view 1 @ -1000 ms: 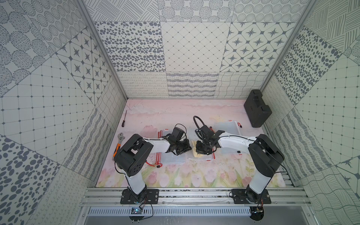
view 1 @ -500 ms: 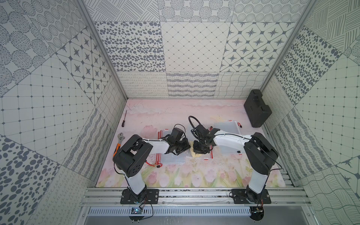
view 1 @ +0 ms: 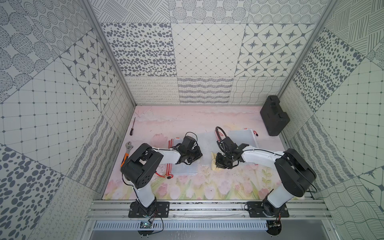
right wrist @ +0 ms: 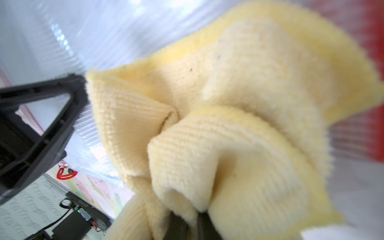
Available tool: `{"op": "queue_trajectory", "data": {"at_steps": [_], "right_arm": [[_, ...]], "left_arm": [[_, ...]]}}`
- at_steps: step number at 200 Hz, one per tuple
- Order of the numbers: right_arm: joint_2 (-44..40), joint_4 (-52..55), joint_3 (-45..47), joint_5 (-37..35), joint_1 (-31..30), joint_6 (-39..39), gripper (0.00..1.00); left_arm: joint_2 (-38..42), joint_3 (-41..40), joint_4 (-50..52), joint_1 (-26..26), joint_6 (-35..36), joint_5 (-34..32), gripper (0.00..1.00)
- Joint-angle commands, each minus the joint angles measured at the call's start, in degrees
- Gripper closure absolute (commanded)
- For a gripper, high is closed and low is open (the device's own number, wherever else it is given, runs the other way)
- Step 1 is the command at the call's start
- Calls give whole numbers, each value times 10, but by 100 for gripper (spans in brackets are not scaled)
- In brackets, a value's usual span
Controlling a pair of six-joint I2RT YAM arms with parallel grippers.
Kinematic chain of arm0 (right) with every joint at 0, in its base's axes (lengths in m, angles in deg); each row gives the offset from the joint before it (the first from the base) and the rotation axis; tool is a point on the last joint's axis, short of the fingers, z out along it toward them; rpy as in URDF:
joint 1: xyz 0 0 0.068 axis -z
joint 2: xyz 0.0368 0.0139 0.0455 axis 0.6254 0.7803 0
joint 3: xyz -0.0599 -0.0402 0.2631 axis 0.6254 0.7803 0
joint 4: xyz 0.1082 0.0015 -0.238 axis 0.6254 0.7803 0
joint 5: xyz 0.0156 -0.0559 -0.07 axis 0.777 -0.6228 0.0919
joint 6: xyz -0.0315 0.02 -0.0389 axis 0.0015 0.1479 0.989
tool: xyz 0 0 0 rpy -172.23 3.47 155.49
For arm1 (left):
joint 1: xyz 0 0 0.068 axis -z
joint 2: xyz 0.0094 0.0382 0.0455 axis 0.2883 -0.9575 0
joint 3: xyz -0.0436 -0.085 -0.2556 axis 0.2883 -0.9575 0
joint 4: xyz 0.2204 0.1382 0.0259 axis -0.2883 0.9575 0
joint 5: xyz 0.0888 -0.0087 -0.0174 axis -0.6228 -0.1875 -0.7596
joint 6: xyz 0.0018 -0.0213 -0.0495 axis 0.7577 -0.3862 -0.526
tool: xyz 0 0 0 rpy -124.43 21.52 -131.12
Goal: Wipe the document bag
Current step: Wipe the dirt from the document bag.
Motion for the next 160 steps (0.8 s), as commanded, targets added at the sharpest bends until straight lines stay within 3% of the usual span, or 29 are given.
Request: {"op": "queue_trajectory", "data": {"at_steps": [1,20,39,91,127,160], "right_arm": [[-31,97,64,-67,64,40,100],[-48,132,29,-83,60,47,100],[-34,118,-28,-83,11,21,100],[88,-11,-156,-31,-98,-46,100],[147,-32,-162,-19,-102,-42,100],[96,7,-77,-49,-40,-18,100]], "left_arm": [[-14,-17,152,-5,-2,-108,100],[-17,-15,151,-4,-2,-104,100],[-22,-12,151,-4,-2,-103,100],[-18,-17,153,-3,-4,-103,100],[-20,-18,151,-3,-3,-100,100],[-21,-18,150,-4,0,-99,100]]}}
